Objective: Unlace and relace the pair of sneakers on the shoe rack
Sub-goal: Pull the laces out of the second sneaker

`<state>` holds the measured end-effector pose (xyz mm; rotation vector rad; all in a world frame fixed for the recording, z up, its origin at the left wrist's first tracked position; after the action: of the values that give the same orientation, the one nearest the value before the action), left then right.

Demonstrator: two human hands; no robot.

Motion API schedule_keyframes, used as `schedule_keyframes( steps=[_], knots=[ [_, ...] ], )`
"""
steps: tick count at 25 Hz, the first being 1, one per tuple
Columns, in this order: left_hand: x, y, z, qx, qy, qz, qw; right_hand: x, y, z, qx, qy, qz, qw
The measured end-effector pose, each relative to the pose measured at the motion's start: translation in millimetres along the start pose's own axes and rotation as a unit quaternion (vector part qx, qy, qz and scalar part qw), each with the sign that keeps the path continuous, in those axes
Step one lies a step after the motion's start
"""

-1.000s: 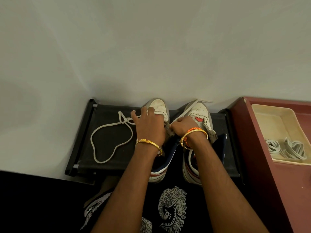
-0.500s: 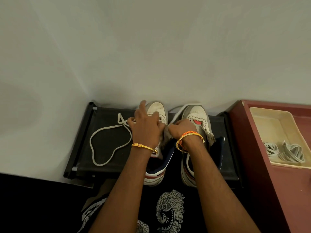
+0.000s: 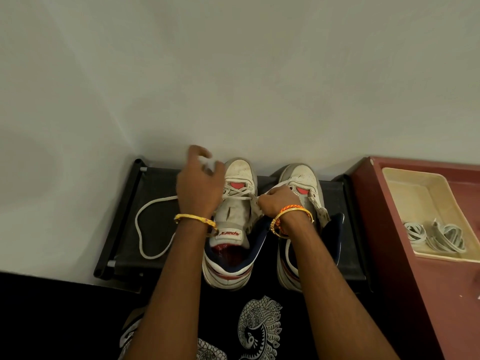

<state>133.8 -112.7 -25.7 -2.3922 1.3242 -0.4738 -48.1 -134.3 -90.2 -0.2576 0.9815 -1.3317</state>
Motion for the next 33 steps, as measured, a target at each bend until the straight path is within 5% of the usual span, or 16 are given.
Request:
schedule_keyframes(
  steps=[3,8,11,14,18,19,21,23,26,29,33],
  knots=[
    [-24,60,1,0.391,0.118,0.169,0.897,1,0,0,0.001,-0.003,-0.001,1.0],
    [-29,71,2,0.425,0.13,0.173,0.879,1,0,1,-0.001,-0.001,0.004,1.0],
    [-22,58,5,0.307,0.075,0.155,0.936,-3,-1,0,0.015,0.007,0.003,1.0],
    [-11,27,12,-0.013,-0.059,0.023,0.998,-4,-2,0,0.016,0.013,0.005,1.0],
    [-4,-28,29,-0.394,-0.183,-0.191,0.88,-4,-2,-1,0.024,0.02,0.008,0.999],
    [-3,-43,32,-0.385,-0.181,-0.224,0.877,-4,-2,-1,0.027,0.02,0.008,0.999],
    [-4,-63,34,-0.237,-0.165,-0.243,0.926,-3,-1,-1,0.032,0.017,0.005,0.999],
    [-10,-55,33,-0.033,-0.172,-0.174,0.969,-2,-1,3,0.03,-0.007,-0.018,0.999],
    [-19,-21,31,0.197,-0.125,0.001,0.972,-5,-7,33,-0.034,-0.145,-0.107,0.983],
    [-33,11,34,0.241,-0.096,0.141,0.955,-20,2,72,-0.11,-0.301,-0.132,0.938],
    [-38,24,38,0.181,-0.082,0.163,0.966,-15,31,64,-0.294,-0.26,-0.059,0.918]
  ],
)
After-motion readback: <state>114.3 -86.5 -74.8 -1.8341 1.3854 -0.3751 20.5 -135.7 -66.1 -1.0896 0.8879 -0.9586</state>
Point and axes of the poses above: each hand's wrist, its own x-axis towards the middle knuckle, its own y-axis out of the palm, z = x × y, the point moved 8 cm from there along x, towards the middle knuckle, and after that the axes turned 1 degree about -z, right-handed, at the moved point
